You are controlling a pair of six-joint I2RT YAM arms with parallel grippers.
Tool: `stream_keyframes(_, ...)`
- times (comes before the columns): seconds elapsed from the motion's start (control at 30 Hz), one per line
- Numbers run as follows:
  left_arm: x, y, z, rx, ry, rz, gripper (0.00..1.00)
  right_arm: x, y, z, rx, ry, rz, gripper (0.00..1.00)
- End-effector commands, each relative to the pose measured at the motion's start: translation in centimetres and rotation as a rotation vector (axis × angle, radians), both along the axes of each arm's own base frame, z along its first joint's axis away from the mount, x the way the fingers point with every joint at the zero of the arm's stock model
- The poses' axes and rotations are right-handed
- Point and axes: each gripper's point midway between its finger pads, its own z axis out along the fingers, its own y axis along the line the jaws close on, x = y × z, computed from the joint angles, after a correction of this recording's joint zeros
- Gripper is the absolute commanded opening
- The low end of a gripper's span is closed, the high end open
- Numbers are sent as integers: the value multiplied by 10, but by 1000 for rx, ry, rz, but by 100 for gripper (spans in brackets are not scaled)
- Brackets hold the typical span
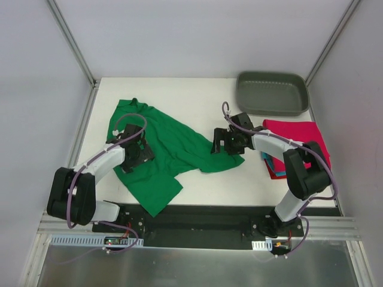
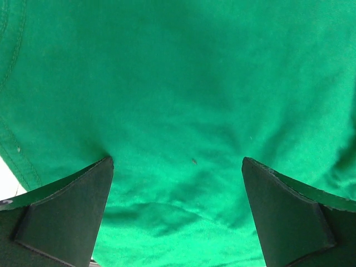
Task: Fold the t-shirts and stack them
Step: Flatten out the tshirt
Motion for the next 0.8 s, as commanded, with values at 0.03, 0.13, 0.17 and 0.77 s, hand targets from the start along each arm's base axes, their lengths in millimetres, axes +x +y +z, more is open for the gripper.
stream_keyframes(0.03,26,11,-10,87,35,3,99,17,-34,-11,-159,-18,-135,96)
stream_keyframes(0.13,37,14,-18,124,69,-6,99,19,-56,-16,-177,2,-211,96)
stream_keyframes(0.17,42,15,-20,138,75,-9,99,20,-64,-18,-179,9,-238,96)
stream_keyframes(0.77,123,52,-7,371,100,21,99,3,-110,-17,-129,21,-457,96)
